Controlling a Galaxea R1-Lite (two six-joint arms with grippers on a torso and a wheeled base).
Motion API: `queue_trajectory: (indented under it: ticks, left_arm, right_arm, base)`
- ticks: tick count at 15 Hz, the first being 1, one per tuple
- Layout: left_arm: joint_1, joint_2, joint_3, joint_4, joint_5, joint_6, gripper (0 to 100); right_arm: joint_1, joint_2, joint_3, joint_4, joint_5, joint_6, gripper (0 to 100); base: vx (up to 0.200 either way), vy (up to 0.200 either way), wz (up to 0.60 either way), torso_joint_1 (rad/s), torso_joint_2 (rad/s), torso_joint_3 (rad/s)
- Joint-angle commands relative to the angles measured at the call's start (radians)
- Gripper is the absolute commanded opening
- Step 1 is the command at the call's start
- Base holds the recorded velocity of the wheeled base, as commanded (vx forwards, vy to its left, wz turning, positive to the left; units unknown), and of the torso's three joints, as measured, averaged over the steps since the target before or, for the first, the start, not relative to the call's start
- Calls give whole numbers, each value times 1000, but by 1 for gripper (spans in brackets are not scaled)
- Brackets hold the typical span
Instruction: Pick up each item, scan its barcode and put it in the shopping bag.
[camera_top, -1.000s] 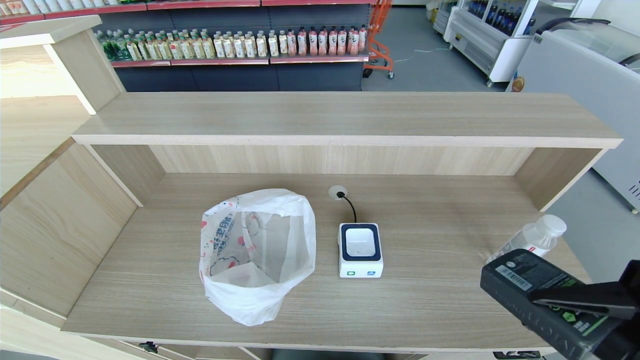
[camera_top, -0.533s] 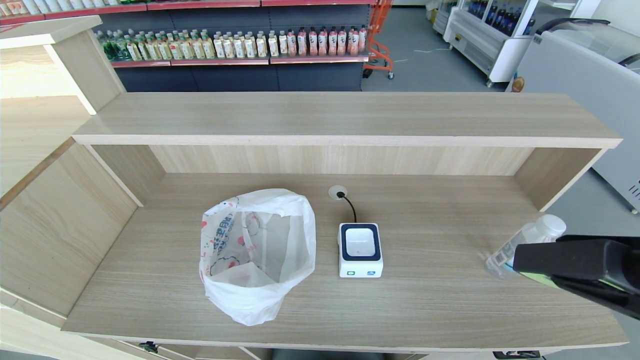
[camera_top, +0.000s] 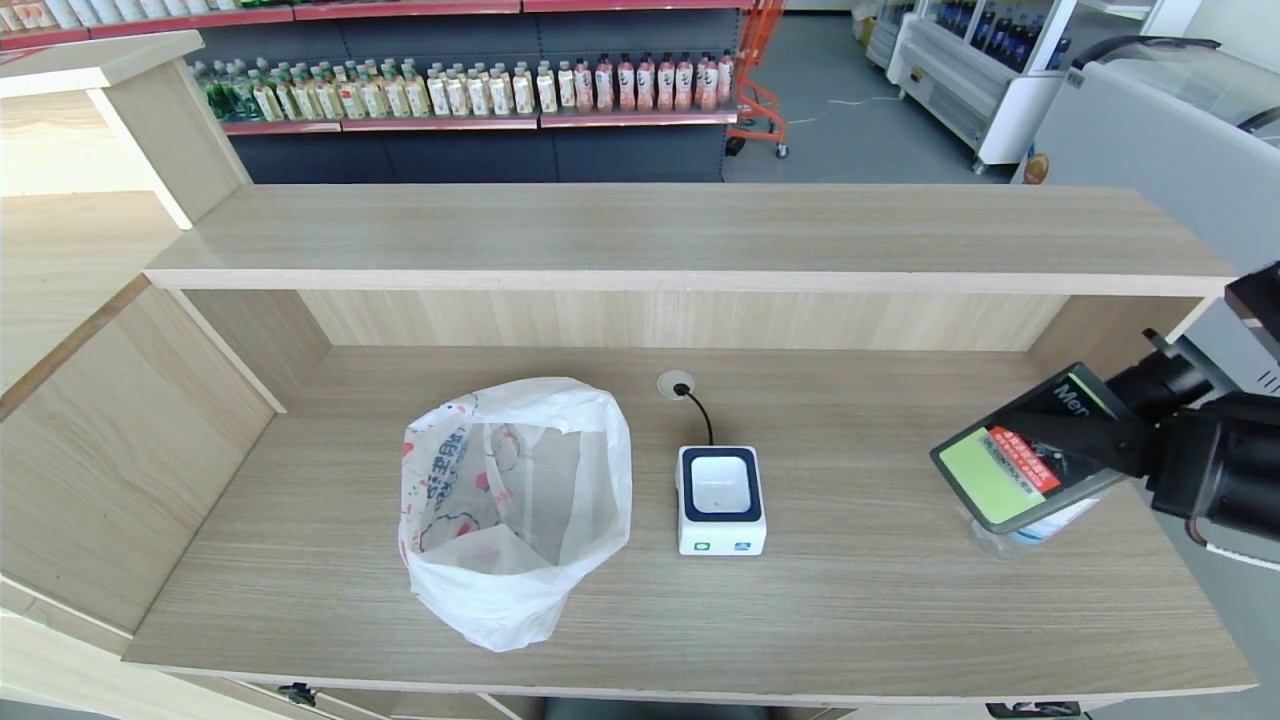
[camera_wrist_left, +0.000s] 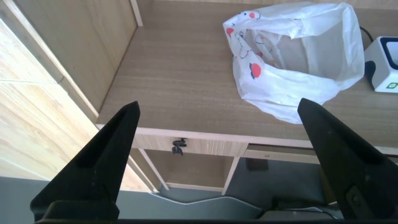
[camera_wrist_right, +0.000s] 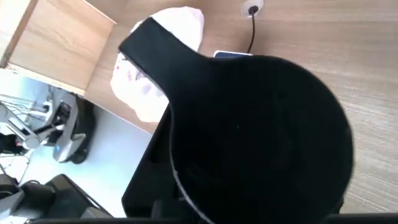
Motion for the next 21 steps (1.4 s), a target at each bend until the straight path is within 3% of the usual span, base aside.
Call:
queue_trajectory:
  ticks: [1, 6, 13, 21]
  left_arm:
    - [0, 0, 0, 1, 0, 0, 100]
    - [0, 0, 0, 0, 0, 0, 100]
    - [0, 0, 0, 0, 0, 0, 100]
    - [0, 0, 0, 0, 0, 0, 100]
  right_arm:
    - [20, 153, 12, -68, -5, 79, 0]
    - [49, 310, 6, -181, -8, 134, 0]
    - [145, 416, 0, -273, -108, 129, 0]
    - [189, 538, -100, -282, -146, 129, 0]
  base:
    - [0, 0, 0, 0, 0, 0]
    - [0, 0, 0, 0, 0, 0]
    - [0, 0, 0, 0, 0, 0]
    - [0, 25, 0, 0, 0, 0]
